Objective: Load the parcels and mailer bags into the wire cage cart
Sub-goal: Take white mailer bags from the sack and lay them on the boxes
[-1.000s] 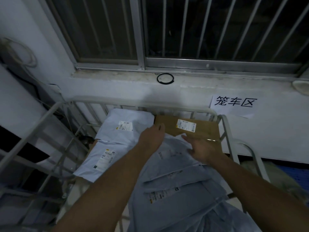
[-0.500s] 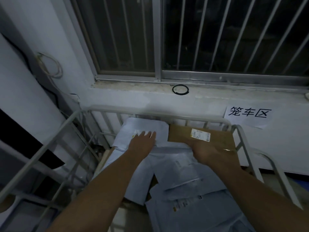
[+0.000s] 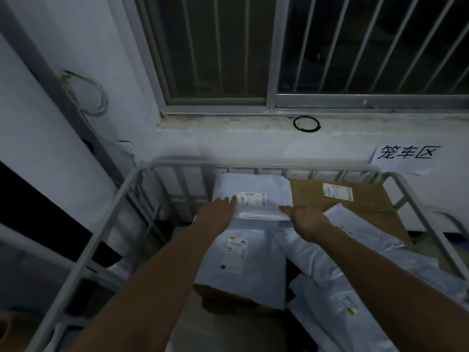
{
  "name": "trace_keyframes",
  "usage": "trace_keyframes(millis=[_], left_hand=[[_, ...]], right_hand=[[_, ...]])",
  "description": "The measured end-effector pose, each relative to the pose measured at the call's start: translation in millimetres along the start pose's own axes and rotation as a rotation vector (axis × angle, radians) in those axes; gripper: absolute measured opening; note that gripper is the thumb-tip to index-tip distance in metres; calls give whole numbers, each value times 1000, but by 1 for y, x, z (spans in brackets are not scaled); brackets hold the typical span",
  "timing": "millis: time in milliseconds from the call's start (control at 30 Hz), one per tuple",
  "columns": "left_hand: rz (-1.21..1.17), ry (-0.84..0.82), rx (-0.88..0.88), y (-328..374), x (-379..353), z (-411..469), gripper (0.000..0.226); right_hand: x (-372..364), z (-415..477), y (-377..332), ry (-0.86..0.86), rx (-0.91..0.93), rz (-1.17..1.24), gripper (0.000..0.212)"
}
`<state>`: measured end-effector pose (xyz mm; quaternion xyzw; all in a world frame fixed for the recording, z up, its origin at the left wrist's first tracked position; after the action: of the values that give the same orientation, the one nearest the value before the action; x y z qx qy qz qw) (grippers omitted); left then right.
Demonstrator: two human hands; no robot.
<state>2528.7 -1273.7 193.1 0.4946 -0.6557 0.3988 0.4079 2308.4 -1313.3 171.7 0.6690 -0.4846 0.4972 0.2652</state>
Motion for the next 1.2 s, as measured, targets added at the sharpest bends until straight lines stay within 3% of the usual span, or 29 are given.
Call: trace_keyframes(millis=[100, 200, 367, 467, 533, 667, 733, 833, 967, 1200], left_hand=[[-69, -23, -6, -11, 0, 3, 63], [-101, -21, -4, -19, 4, 12, 71], [-165, 145, 6, -29, 32, 18, 77], [-192, 234, -10, -34, 27, 19, 79], [-179, 187, -34, -30, 7, 18, 75], [-159, -150, -92, -12, -99, -1, 56], [-100, -413, -104, -2, -162, -23, 73], [-151, -584, -58, 1, -199, -40, 83], [-257, -572, -17, -7, -193, -31, 66], [-284, -431, 17, -13, -173, -9, 54]], right_hand=[[-1, 10, -5, -17, -24, -32, 62], [9, 17, -7, -7, -64, -38, 59], [48, 10, -12, 180, -125, -15, 65], [38, 6, -18, 197, -105, 15, 70], [8, 5, -23, 131, -45, 4, 68], [-100, -11, -28, -62, -19, -21, 65], [-158, -32, -36, -275, -51, -3, 69], [-202, -53, -46, -460, -107, 149, 89], [-186, -46, -33, -398, -176, 230, 60], [-153, -47, 12, -262, -254, 256, 47]])
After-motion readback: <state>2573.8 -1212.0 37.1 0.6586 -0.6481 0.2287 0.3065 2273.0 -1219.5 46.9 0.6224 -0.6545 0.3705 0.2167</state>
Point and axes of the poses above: each hand's wrist, its own z-axis towards the middle knuckle, its own x-axis out of the back of the hand, y = z × x, the point moved 9 cm from there along z, towards the middle knuckle, and after that the axes turned 3 degrees about z, right-handed, at the moved point
